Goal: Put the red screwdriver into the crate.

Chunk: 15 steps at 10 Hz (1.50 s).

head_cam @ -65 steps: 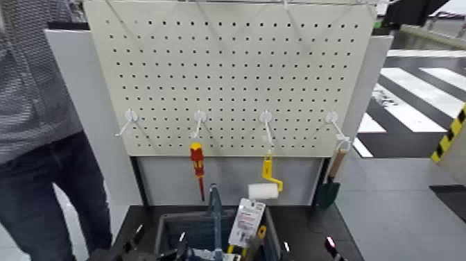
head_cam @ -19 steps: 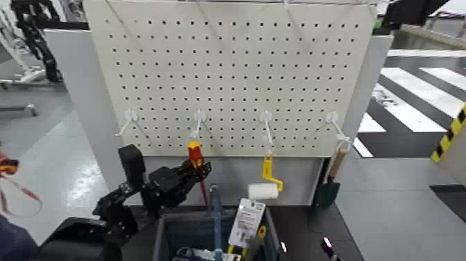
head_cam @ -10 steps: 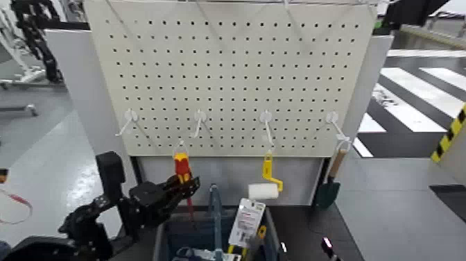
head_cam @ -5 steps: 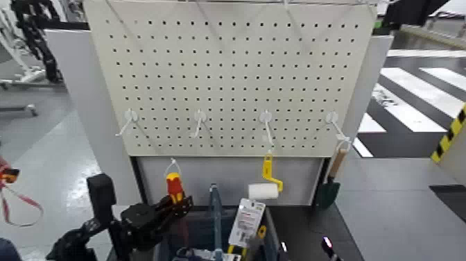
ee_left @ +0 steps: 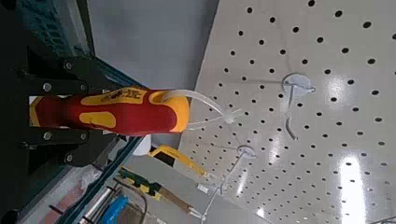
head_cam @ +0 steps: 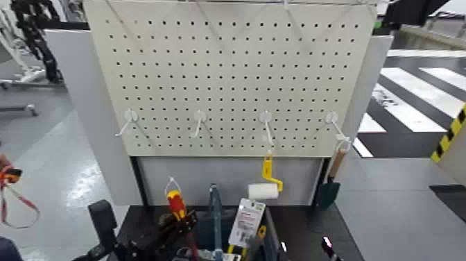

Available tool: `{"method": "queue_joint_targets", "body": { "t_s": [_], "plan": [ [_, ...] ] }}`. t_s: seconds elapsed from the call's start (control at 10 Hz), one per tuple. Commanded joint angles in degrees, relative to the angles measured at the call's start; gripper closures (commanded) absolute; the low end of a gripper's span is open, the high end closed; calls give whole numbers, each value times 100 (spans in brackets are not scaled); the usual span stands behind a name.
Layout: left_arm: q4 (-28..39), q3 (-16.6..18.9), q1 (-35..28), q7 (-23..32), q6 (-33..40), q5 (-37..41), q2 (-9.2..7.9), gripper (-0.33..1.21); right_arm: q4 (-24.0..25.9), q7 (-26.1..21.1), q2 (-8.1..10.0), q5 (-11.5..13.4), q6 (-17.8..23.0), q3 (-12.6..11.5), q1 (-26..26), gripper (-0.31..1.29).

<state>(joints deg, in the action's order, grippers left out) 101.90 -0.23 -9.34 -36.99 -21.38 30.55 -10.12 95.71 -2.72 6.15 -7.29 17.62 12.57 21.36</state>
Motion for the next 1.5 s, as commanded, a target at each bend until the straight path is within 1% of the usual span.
{"method": "queue_joint_targets", "body": {
  "t_s": [0.1, 0.3, 0.7, 0.8, 0.9, 1.0, 1.1, 1.5],
  "plan": [
    [-372, -73, 37, -80, 2, 258, 1, 119, 0, 8, 0, 0, -4, 0, 0, 16],
    [-592, -117, 160, -229, -279, 478, -16, 119, 0, -1, -9, 0, -4, 0, 0, 16],
    [-636, -108, 186, -221, -552, 671, -25, 117, 0, 8, -9, 0, 5, 0, 0, 16],
    [-627, -91, 178, -203, -543, 671, -34, 96, 0, 8, -9, 0, 5, 0, 0, 16],
    [-627, -100, 178, -203, -490, 662, -43, 61, 0, 8, -9, 0, 5, 0, 0, 16],
    [-618, -100, 178, -203, -429, 671, -43, 29, 0, 8, -9, -9, 5, 0, 0, 16],
    [-610, -91, 178, -194, -385, 671, -43, 11, 0, 8, -9, -9, 5, 0, 0, 16],
    [-583, -65, 169, -177, -191, 680, -43, 13, 0, 8, -9, -18, 14, 0, 9, 16]
  ]
}}
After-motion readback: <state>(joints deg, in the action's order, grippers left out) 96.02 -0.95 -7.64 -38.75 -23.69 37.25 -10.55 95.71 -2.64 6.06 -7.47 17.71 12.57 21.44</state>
